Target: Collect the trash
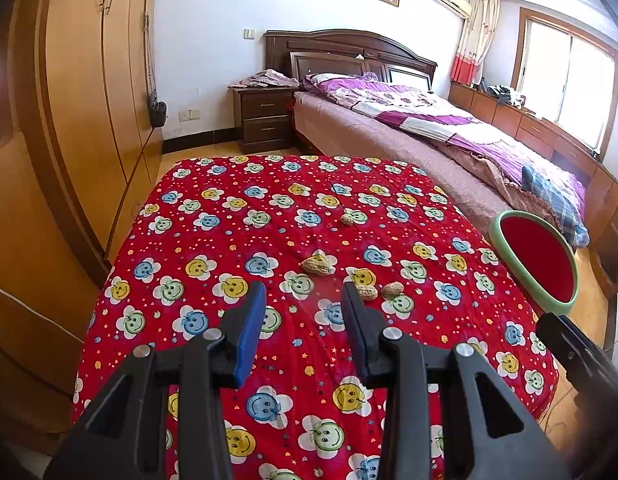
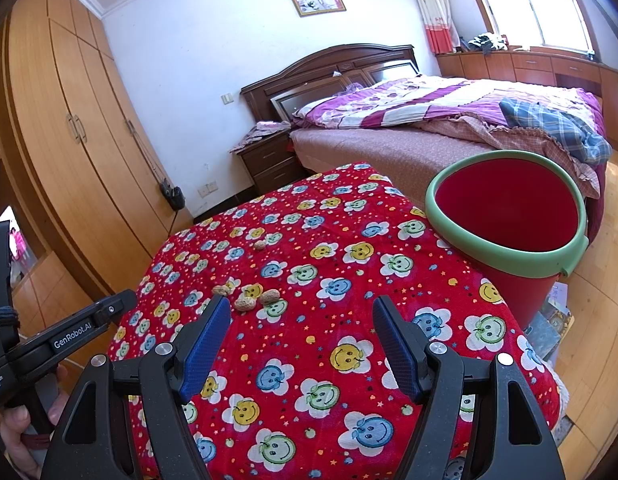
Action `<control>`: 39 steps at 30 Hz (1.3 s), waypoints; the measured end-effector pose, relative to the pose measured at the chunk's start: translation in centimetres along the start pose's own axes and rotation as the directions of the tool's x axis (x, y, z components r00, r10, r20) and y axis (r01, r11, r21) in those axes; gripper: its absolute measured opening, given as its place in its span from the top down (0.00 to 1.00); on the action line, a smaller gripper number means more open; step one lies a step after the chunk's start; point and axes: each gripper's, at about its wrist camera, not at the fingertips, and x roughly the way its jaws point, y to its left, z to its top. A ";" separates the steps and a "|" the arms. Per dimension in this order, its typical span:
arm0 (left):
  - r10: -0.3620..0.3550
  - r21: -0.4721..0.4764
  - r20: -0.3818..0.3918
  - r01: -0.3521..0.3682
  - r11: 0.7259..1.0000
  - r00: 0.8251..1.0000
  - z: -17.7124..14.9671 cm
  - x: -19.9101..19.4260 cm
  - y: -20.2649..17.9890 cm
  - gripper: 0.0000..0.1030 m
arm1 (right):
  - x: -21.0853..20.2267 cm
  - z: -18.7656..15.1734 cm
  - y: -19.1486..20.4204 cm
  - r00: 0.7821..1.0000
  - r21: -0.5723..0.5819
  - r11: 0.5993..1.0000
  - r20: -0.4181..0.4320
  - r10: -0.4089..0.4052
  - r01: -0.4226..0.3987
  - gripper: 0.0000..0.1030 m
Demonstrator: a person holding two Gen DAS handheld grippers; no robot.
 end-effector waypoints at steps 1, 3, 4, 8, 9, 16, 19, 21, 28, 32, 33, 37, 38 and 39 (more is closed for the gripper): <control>0.000 0.000 0.000 0.000 1.000 1.000 0.0 0.0 0.0 0.62 | 0.0 0.0 0.0 1.000 0.000 1.000 0.001 0.000 0.000 0.27; 0.000 0.000 0.000 0.000 1.000 1.000 0.0 0.0 0.0 0.62 | 0.0 0.0 0.0 1.000 0.000 1.000 0.001 0.000 0.000 0.27; 0.000 -0.001 0.000 0.000 1.000 1.000 0.0 0.0 0.0 0.62 | 0.0 0.0 0.0 1.000 0.000 1.000 0.000 -0.001 0.001 0.27; 0.000 -0.001 0.000 0.000 1.000 1.000 0.0 0.0 0.0 0.62 | 0.0 0.0 0.0 1.000 0.000 1.000 0.000 0.000 0.000 0.27; 0.000 0.000 0.000 0.000 1.000 1.000 0.0 0.0 0.0 0.62 | 0.0 0.0 0.0 1.000 0.000 1.000 0.000 0.000 0.000 0.28; 0.001 -0.002 0.003 -0.001 1.000 1.000 0.2 -0.1 0.2 0.62 | 0.0 0.0 0.0 1.000 0.000 1.000 0.000 0.000 0.000 0.28; 0.002 -0.001 0.003 -0.002 1.000 1.000 0.1 -0.1 0.2 0.62 | 0.0 0.0 0.0 1.000 0.000 1.000 0.001 0.000 0.000 0.27; 0.002 -0.001 0.004 -0.002 1.000 1.000 0.1 -0.1 0.2 0.62 | 0.0 0.0 0.0 1.000 0.000 1.000 0.001 0.000 0.000 0.27; 0.002 -0.001 0.004 -0.002 1.000 1.000 0.1 -0.1 0.2 0.62 | 0.0 0.0 0.0 1.000 0.000 1.000 0.001 0.000 0.000 0.27; 0.002 -0.002 0.005 -0.002 1.000 1.000 0.2 -0.2 0.3 0.62 | 0.0 0.0 0.0 1.000 0.000 1.000 0.002 0.000 0.000 0.27; 0.002 -0.002 0.006 -0.002 1.000 1.000 0.2 -0.2 0.3 0.62 | 0.0 0.0 0.1 1.000 0.000 1.000 0.001 0.000 0.000 0.27; 0.002 -0.003 0.007 -0.002 1.000 1.000 0.4 -0.2 0.4 0.62 | 0.0 0.0 0.1 1.000 0.000 1.000 0.002 0.001 -0.001 0.27; 0.002 -0.003 0.007 -0.002 1.000 1.000 0.4 -0.2 0.4 0.62 | 0.0 0.0 0.1 1.000 0.000 1.000 0.002 0.001 -0.001 0.27; 0.002 -0.003 0.007 -0.002 1.000 1.000 0.3 -0.2 0.4 0.62 | 0.0 0.0 0.1 1.000 0.000 1.000 0.002 0.001 -0.001 0.27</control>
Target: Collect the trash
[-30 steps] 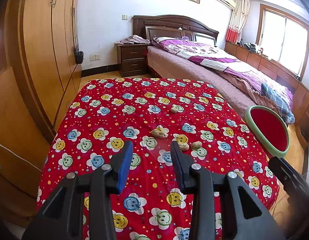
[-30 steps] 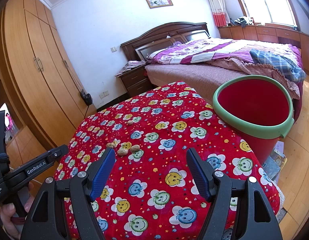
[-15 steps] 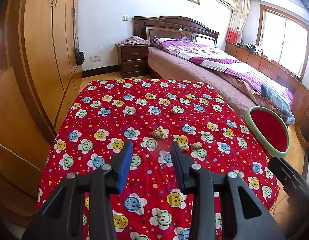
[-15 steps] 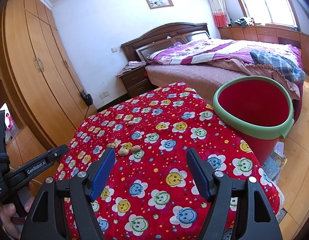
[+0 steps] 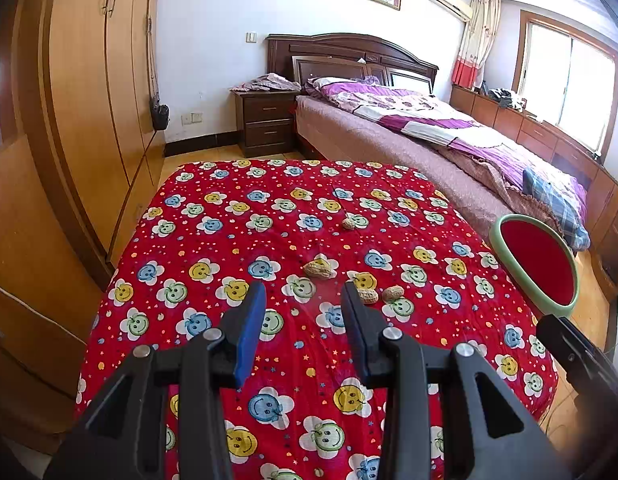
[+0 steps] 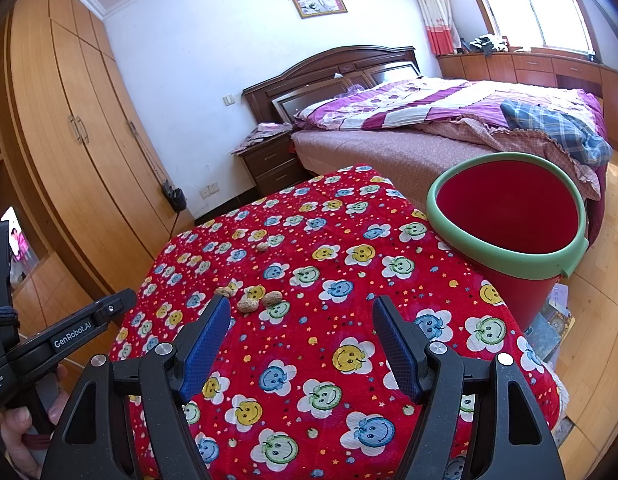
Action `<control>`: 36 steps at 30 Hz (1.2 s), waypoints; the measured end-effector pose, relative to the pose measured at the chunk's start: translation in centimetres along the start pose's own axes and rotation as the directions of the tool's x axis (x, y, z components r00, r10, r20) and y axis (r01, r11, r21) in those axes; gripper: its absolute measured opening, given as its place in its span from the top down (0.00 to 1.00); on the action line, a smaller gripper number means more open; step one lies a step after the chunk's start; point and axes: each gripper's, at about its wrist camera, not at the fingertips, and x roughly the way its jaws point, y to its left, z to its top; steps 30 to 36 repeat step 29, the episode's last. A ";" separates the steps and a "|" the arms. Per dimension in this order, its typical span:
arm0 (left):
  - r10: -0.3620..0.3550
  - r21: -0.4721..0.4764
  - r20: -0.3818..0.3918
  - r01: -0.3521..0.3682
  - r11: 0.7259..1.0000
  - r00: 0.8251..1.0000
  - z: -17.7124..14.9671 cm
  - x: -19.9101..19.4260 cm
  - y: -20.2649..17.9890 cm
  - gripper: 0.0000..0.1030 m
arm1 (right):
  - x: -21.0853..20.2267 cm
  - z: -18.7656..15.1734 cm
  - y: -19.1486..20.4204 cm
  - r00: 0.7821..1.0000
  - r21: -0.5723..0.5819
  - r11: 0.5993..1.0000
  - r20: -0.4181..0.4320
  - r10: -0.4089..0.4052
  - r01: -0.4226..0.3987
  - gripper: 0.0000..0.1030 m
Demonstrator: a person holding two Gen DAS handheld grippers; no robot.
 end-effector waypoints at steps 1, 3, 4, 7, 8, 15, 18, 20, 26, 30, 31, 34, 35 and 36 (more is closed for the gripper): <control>0.001 0.000 0.001 -0.001 1.000 1.000 0.1 -0.1 -0.1 0.62 | 0.0 0.0 0.0 1.000 0.000 1.000 0.000 0.000 0.000 0.27; 0.000 0.000 0.001 0.000 1.000 1.000 0.0 -0.1 0.0 0.62 | 0.0 0.0 0.0 1.000 0.000 1.000 0.000 0.000 0.000 0.28; 0.000 0.000 0.000 0.000 1.000 1.000 0.0 -0.1 -0.1 0.62 | 0.0 0.0 0.0 1.000 0.000 1.000 0.000 0.000 0.000 0.27; 0.002 0.001 0.002 -0.002 1.000 1.000 0.2 -0.1 0.0 0.62 | 0.0 0.0 0.0 1.000 0.000 1.000 0.000 0.000 0.000 0.27; 0.001 0.000 0.002 -0.001 1.000 1.000 0.2 -0.1 0.0 0.62 | 0.0 0.0 0.0 1.000 0.001 1.000 0.001 0.000 0.000 0.27; 0.006 0.001 0.009 -0.006 1.000 1.000 0.6 -0.5 0.0 0.62 | 0.0 0.2 0.3 1.000 0.000 1.000 0.005 0.001 -0.001 0.27; 0.007 0.002 0.013 -0.007 1.000 1.000 0.6 -0.6 0.0 0.62 | -0.1 0.3 0.3 1.000 0.000 1.000 0.006 0.002 -0.002 0.27; 0.008 0.003 0.015 -0.008 1.000 1.000 0.8 -0.6 0.1 0.62 | -0.2 0.3 0.3 1.000 -0.001 1.000 0.007 0.003 -0.003 0.27; 0.011 0.008 0.026 -0.011 1.000 1.000 1.1 -0.7 0.1 0.62 | -0.3 0.5 0.4 1.000 -0.002 1.000 0.010 0.005 -0.005 0.27; 0.011 0.010 0.030 -0.011 1.000 1.000 1.3 -0.7 0.2 0.62 | -0.3 0.5 0.5 1.000 -0.001 1.000 0.010 0.006 -0.006 0.27; 0.011 0.010 0.030 -0.011 1.000 1.000 1.3 -0.7 0.2 0.62 | -0.3 0.5 0.5 1.000 -0.001 1.000 0.010 0.006 -0.006 0.27; 0.011 0.010 0.030 -0.011 1.000 1.000 1.3 -0.7 0.2 0.62 | -0.3 0.5 0.5 1.000 -0.001 1.000 0.010 0.006 -0.006 0.27; 0.011 0.010 0.030 -0.011 1.000 1.000 1.3 -0.7 0.2 0.62 | -0.3 0.5 0.5 1.000 -0.001 1.000 0.010 0.006 -0.006 0.27; 0.011 0.010 0.030 -0.011 1.000 1.000 1.3 -0.7 0.2 0.62 | -0.3 0.5 0.5 1.000 -0.001 1.000 0.010 0.006 -0.006 0.27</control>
